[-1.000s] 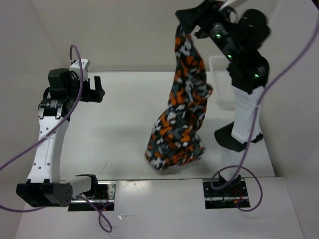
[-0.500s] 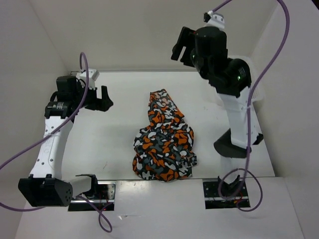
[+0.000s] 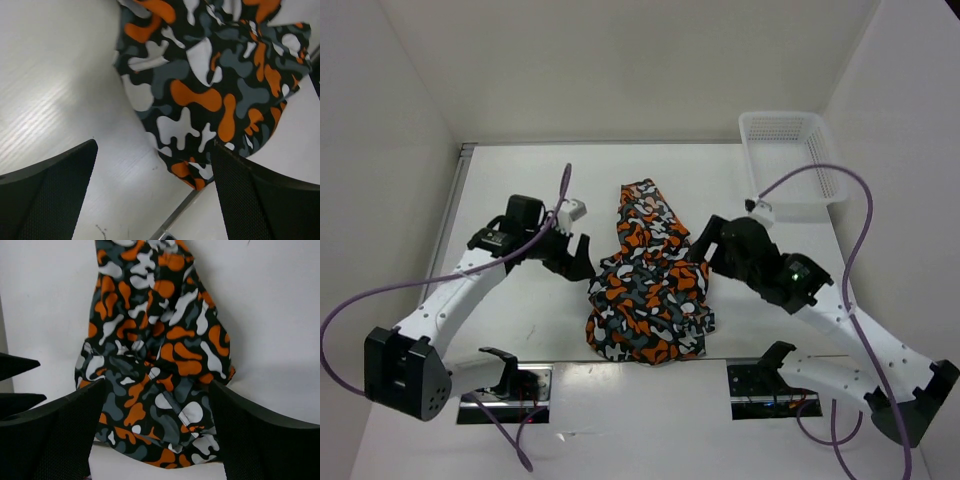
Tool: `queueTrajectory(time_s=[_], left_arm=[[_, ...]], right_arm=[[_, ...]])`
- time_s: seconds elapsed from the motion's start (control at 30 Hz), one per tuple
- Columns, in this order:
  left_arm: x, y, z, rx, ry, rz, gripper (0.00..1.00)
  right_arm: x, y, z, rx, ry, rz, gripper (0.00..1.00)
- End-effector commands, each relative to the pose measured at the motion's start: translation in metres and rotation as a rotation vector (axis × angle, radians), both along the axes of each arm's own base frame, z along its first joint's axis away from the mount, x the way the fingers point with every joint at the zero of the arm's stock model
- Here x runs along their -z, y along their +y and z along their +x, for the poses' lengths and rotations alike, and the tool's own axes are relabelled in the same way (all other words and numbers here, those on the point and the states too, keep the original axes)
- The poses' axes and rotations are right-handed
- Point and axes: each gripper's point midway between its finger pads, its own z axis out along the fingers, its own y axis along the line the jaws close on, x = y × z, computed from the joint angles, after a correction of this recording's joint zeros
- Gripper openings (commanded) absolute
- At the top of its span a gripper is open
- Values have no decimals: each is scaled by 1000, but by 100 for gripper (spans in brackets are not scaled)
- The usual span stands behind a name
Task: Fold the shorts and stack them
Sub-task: Move the shorts to the center of the board
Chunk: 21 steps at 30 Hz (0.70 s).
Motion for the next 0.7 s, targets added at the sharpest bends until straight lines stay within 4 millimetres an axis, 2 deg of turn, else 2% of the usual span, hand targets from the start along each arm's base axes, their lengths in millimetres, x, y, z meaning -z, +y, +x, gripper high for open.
queueTrajectory(time_s=[0.0,0.1,0.23,0.3,0.33,0.4,0.43,0.47,0.53,0.57,0.6,0.63,0.67], left_arm=[[-5,-34,-10,137,-45,-74,100],[4,-49,-18,193,-36,-62,100],[22,-68,-31,267,-2,-52,100],[34,-74,-33,288,20,-44,100],[40,-79,-40,314,32,-48,92],[47,-86,-38,334,26,-59,79],[52,-89,-39,343,34,-55,59],[48,-91,-36,344,23,-60,47],[44,-92,-30,335,16,-51,23],[40,-92,-26,327,8,-43,16],[32,-90,-24,312,-1,-27,12],[11,-93,-14,303,-49,-34,10],[-7,-93,-11,295,-87,-40,7]], right_arm=[[22,40,-3,-22,56,307,88],[57,31,-3,27,110,237,93],[100,18,12,89,176,156,94],[109,23,20,85,173,146,94],[122,25,25,96,195,118,94],[137,22,39,112,200,78,92],[151,20,48,119,236,27,88],[155,26,57,106,227,19,85],[171,33,69,80,258,-43,61],[173,38,71,62,268,-48,51],[172,40,74,62,273,-51,37],[167,37,79,82,256,-65,16],[155,40,84,85,226,-61,11]])
